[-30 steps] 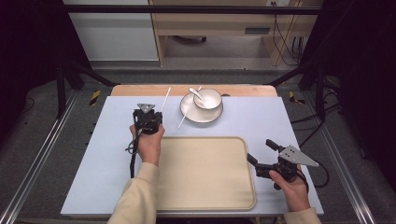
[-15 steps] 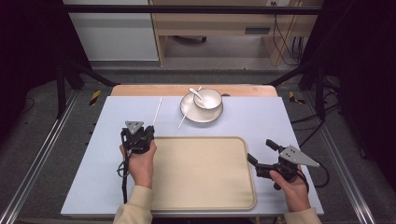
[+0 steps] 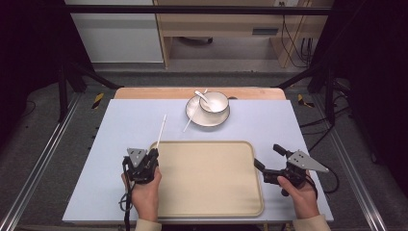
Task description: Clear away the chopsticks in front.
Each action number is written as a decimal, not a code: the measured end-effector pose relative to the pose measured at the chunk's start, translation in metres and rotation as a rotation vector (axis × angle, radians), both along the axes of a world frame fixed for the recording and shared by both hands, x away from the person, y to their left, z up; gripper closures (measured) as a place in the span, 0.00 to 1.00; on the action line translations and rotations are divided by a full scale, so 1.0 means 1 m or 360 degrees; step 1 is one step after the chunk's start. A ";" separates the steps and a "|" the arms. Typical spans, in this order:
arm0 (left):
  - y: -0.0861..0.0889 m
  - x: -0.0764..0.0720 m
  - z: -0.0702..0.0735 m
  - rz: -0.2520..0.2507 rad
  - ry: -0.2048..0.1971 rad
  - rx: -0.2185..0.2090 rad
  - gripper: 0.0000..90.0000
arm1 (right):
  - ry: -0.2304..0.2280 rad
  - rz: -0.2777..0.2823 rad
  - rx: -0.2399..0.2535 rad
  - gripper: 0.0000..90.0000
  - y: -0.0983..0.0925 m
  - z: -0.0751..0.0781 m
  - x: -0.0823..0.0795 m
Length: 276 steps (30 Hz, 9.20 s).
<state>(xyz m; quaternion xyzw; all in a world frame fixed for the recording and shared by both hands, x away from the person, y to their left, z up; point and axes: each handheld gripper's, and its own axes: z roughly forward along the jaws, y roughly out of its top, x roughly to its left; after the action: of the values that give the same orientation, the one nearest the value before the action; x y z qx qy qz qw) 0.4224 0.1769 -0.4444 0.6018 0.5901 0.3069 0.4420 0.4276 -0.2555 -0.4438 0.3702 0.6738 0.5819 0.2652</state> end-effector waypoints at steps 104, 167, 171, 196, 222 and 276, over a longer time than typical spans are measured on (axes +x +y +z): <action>-0.042 0.072 0.030 -0.0591 0.0120 0.0348 0.52 | 0.0019 -0.0008 -0.0005 0.07 -0.002 -0.001 0.000; -0.092 0.226 -0.017 -0.0567 0.0257 0.0406 0.91 | 0.0054 0.0003 -0.0080 0.07 0.002 -0.004 0.001; -0.092 0.227 -0.017 -0.0543 0.0265 0.0396 0.93 | 0.0053 0.0005 -0.0079 0.07 0.002 -0.004 0.000; -0.058 0.201 0.014 -0.0311 0.0190 0.0361 0.95 | 0.0054 0.0020 -0.0078 0.07 0.003 -0.005 0.001; -0.015 0.043 0.019 -0.0022 0.0022 0.0153 0.95 | 0.0049 0.0054 -0.0058 0.08 0.007 -0.003 0.000; -0.021 -0.065 -0.041 0.0070 0.0130 0.0117 0.95 | 0.0058 0.0082 -0.0073 0.08 0.013 -0.004 0.000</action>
<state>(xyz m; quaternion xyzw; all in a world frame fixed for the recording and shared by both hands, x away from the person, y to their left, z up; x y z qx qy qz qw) 0.3578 0.1560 -0.4859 0.6167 0.6090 0.3131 0.3883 0.4272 -0.2422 -0.4482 0.3571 0.7012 0.5659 0.2462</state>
